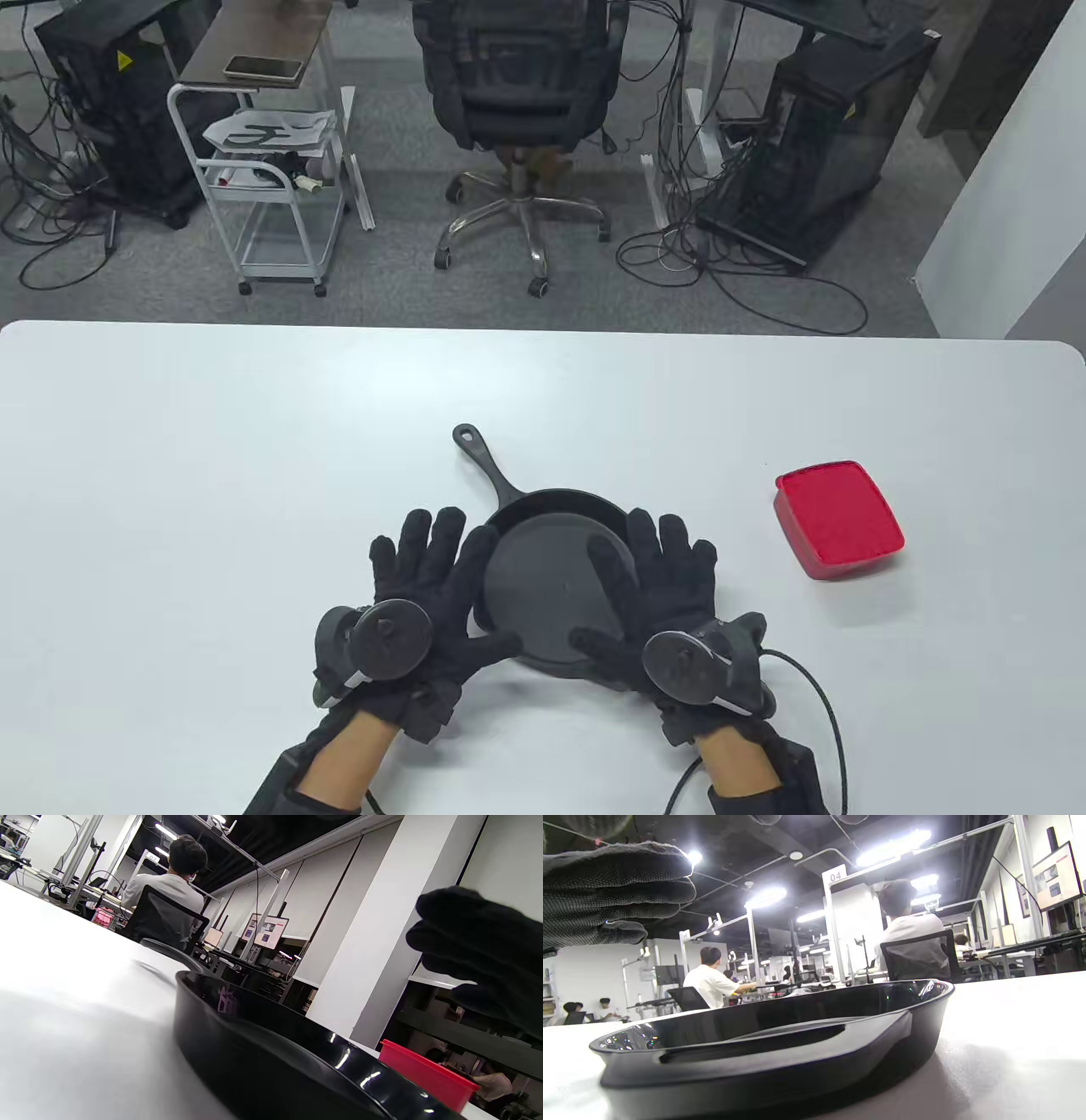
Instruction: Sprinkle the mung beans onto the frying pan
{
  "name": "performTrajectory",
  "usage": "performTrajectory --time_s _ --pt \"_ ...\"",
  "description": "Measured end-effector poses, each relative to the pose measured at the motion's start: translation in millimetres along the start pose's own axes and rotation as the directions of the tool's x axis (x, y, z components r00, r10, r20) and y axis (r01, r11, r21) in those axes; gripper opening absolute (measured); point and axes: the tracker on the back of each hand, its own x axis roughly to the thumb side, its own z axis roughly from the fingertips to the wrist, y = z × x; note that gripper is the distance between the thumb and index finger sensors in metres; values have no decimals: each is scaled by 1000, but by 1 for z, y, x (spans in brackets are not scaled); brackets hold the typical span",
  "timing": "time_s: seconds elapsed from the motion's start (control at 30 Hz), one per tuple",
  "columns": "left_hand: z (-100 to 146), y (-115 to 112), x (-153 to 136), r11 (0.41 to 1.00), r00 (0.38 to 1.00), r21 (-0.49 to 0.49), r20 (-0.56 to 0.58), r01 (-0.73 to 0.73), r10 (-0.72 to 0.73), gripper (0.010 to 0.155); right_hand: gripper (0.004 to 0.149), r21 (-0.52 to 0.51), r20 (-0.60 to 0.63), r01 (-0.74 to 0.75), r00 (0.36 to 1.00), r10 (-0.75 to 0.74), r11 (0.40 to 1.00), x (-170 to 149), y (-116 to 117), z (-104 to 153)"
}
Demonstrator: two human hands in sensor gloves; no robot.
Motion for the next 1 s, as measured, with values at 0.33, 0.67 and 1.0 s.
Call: performTrajectory --time_s 0.33,0.67,1.0 --pt "0 -1 1 1000 1000 -8 2 1 -1 106 87 25 -9 -1 1000 1 1000 0 1 -1" --pt "0 -1 1 1000 1000 -20 -10 -14 14 105 87 53 -82 -11 996 16 999 -15 -3 -3" --pt "-2 1 -3 999 998 -40 -48 -33 31 105 87 102 -385 -79 916 113 992 -106 -29 -22"
